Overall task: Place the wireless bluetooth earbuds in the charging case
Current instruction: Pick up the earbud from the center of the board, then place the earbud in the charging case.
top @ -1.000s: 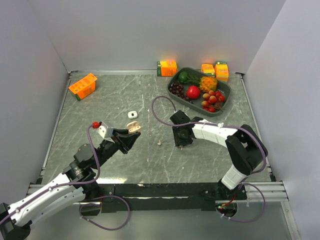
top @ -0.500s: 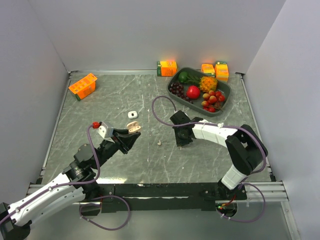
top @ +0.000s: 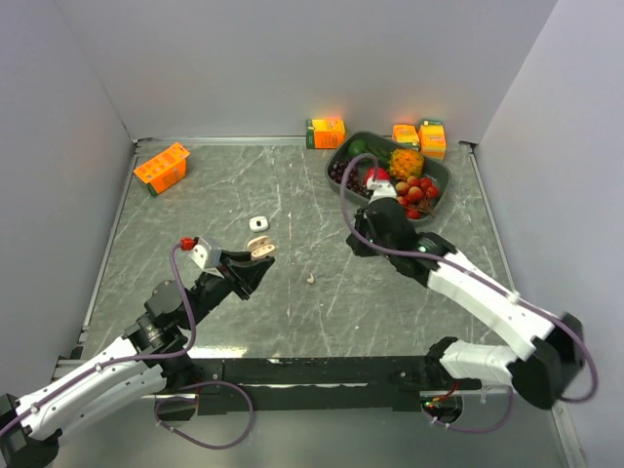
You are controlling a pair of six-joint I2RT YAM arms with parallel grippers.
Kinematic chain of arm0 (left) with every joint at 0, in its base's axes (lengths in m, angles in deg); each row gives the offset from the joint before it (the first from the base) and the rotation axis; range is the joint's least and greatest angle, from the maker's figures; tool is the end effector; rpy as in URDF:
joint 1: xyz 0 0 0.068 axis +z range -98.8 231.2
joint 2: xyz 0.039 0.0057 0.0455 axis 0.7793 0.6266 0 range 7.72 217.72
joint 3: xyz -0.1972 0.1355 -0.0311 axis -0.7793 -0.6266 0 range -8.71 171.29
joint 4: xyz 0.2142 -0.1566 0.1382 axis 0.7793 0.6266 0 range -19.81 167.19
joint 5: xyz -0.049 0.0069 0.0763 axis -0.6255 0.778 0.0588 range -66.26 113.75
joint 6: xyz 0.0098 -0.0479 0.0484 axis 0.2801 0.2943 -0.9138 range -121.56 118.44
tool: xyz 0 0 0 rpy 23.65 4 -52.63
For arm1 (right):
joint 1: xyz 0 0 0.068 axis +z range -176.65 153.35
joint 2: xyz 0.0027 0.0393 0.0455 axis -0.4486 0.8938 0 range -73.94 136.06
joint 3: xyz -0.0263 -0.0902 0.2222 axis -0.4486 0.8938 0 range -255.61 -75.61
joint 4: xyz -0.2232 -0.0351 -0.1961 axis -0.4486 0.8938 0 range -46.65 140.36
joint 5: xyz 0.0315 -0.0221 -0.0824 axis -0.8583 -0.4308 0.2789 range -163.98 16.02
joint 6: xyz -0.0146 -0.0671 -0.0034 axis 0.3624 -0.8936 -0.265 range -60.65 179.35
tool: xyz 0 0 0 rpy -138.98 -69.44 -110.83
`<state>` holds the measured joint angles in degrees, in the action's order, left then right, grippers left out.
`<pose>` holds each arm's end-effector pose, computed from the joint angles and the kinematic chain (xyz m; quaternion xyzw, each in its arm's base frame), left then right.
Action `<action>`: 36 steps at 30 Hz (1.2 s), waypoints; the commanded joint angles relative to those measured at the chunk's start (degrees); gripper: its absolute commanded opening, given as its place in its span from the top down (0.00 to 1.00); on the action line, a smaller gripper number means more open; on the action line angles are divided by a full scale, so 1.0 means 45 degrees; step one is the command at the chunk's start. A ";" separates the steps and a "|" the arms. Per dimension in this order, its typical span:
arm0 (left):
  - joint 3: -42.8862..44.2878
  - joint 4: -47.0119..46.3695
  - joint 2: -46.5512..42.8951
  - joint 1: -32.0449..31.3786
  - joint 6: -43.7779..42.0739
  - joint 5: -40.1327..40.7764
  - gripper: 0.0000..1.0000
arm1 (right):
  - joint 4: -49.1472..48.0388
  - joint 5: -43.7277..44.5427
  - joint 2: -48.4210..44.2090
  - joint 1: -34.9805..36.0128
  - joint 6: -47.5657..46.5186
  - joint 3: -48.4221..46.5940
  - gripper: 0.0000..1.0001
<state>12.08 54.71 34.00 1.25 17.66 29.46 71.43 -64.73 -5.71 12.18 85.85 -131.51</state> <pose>0.1519 -0.1719 0.2708 0.1333 0.6292 -0.4079 0.6481 0.2577 0.1959 0.2425 -0.0636 0.9032 0.1641 0.3914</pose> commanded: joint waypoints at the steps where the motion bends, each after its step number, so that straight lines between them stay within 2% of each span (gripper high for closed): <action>1: -0.0032 -0.1284 0.0447 -0.0051 -0.0014 -0.0293 0.99 | -0.2642 0.0948 -0.1954 0.1153 -0.0673 -0.0585 1.00; 4: -0.0032 -0.2395 0.0935 -0.0071 -0.0131 -0.0878 0.99 | -0.4048 0.2296 -0.2348 0.2696 -0.1785 -0.0839 1.00; 14: -0.0071 -0.6186 0.3121 -0.0051 -0.1302 -0.2812 0.99 | -0.6803 0.2416 -0.2818 0.5041 -0.2978 -0.0996 1.00; 22: 0.0398 -0.6812 0.4431 -0.0051 -0.1264 -0.3321 0.99 | -0.7860 0.2786 -0.2448 0.6195 -0.3544 -0.0976 1.00; 36: 0.0437 -0.6774 0.4199 -0.0071 -0.1225 -0.3438 0.99 | -0.7879 0.2709 -0.1353 0.6918 -0.3409 -0.1231 1.00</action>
<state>12.15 27.58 54.64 1.25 12.68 14.58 37.86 -52.44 -12.60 42.51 70.36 -134.79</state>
